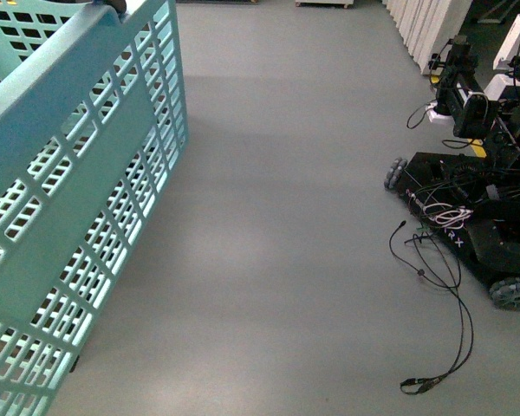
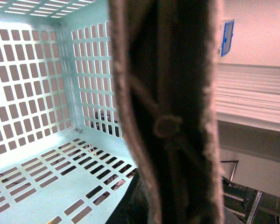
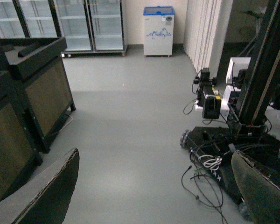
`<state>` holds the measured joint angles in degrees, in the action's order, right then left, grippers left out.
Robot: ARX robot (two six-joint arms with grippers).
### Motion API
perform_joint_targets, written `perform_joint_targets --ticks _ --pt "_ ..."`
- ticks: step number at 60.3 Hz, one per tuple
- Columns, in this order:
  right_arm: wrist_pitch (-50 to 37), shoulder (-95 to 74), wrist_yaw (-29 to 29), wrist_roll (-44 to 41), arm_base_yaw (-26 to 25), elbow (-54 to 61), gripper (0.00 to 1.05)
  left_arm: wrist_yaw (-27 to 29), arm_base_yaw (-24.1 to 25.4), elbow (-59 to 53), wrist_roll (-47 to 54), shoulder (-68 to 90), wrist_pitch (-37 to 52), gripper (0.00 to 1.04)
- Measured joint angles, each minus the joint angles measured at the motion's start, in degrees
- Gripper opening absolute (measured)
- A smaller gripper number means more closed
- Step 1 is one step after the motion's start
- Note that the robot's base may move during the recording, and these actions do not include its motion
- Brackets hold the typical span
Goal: Pick lemon and mango into basket
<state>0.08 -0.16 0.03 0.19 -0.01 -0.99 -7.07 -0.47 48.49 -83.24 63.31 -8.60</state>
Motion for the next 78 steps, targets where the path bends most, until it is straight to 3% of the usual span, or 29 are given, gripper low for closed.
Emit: perform_joint_targets --ticks 78 --pt "0.0 0.0 0.0 0.0 0.0 0.0 0.96 0.0 -0.2 0.1 0.0 -0.4 0.0 0.05"
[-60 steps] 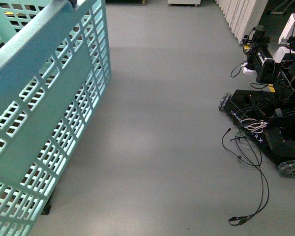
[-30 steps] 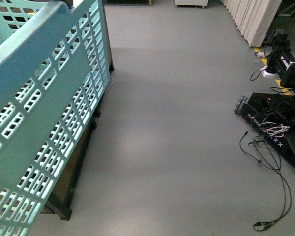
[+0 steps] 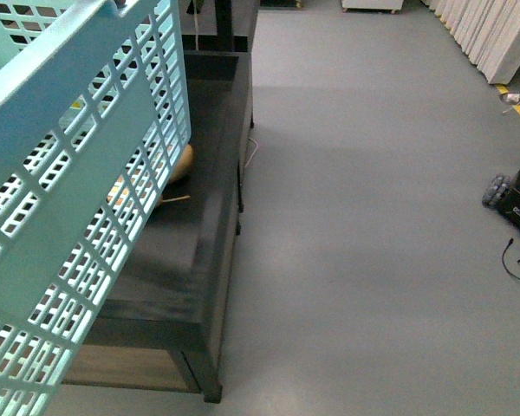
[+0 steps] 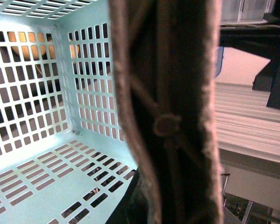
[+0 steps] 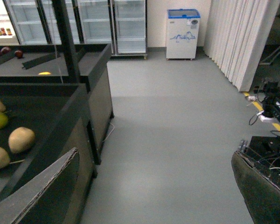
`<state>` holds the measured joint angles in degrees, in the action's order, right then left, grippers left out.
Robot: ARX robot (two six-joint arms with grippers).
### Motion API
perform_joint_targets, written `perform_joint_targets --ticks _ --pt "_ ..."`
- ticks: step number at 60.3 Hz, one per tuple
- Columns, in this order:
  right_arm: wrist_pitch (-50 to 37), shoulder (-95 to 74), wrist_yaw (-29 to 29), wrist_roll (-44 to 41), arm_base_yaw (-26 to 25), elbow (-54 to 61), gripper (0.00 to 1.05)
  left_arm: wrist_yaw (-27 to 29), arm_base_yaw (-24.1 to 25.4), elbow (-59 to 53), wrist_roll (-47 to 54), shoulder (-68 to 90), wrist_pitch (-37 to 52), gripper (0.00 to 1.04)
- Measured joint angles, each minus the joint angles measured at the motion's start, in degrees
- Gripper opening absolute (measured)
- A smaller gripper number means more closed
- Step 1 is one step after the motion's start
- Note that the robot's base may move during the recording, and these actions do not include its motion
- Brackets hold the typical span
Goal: Pick lemon and mango into basket
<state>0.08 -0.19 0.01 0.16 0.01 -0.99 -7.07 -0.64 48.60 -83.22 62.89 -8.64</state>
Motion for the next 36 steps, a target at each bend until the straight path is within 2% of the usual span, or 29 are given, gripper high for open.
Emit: perform_joint_targets --ticks 36 --pt "0.0 0.0 0.0 0.0 0.0 0.0 0.96 0.0 0.0 0.0 0.0 0.0 0.0 0.05"
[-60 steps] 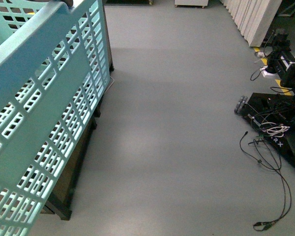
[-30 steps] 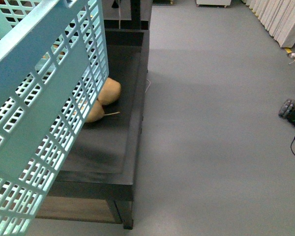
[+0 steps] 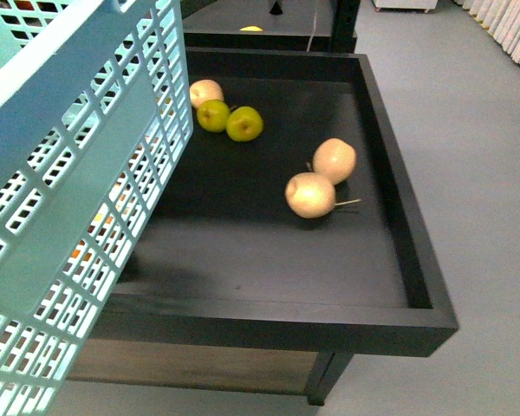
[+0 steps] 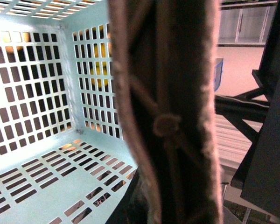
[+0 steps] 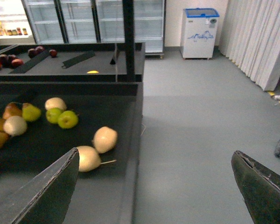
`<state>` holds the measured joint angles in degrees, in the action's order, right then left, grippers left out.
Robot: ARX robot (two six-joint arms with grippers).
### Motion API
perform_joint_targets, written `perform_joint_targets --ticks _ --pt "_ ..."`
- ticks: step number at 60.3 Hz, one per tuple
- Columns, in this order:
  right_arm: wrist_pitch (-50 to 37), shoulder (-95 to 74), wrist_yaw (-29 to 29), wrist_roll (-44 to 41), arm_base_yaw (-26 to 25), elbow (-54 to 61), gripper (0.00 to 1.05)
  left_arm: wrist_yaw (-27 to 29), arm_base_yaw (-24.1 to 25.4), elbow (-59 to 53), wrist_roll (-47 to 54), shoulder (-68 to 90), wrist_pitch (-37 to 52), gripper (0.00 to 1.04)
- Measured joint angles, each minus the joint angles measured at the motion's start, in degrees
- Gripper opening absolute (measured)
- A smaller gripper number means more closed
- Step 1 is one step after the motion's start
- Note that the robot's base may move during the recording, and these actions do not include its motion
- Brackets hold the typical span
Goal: Pick lemon and mango into basket
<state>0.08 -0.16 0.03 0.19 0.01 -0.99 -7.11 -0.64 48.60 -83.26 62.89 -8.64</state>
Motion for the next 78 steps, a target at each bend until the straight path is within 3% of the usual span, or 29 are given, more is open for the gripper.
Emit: perform_joint_targets --ticks 78 --pt "0.0 0.0 0.0 0.0 0.0 0.0 0.96 0.0 0.0 0.0 0.0 0.0 0.0 0.05"
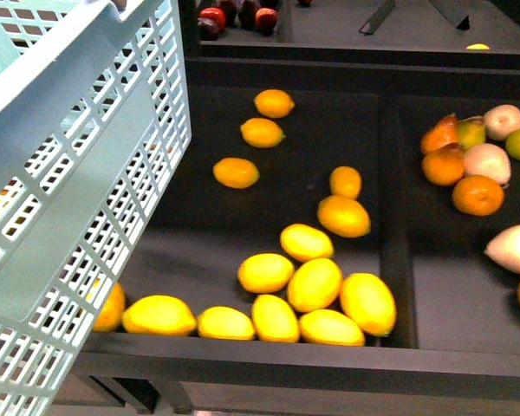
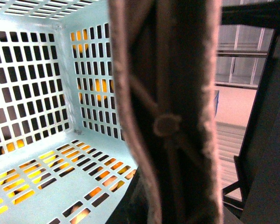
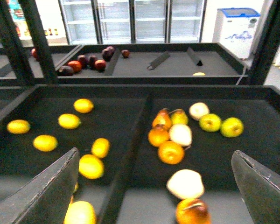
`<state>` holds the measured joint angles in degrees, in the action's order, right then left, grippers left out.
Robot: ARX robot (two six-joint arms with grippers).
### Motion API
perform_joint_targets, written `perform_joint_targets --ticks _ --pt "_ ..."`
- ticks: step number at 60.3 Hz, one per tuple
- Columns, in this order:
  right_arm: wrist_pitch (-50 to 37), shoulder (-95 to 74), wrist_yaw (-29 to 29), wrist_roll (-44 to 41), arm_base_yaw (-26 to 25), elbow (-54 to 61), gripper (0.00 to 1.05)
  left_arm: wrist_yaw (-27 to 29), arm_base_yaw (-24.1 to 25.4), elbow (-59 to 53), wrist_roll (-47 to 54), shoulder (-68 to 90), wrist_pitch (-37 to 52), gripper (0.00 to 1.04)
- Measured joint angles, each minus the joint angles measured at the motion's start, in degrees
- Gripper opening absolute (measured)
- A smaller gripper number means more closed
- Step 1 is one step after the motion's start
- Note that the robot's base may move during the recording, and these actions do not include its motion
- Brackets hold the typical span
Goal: Pick lemon and mango into basket
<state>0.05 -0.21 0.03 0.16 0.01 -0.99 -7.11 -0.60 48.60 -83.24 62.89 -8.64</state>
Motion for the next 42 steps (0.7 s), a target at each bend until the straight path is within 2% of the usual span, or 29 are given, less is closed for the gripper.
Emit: perform_joint_targets --ticks 42 --pt "0.0 0.0 0.0 0.0 0.0 0.0 0.96 0.0 0.0 0.0 0.0 0.0 0.0 0.05"
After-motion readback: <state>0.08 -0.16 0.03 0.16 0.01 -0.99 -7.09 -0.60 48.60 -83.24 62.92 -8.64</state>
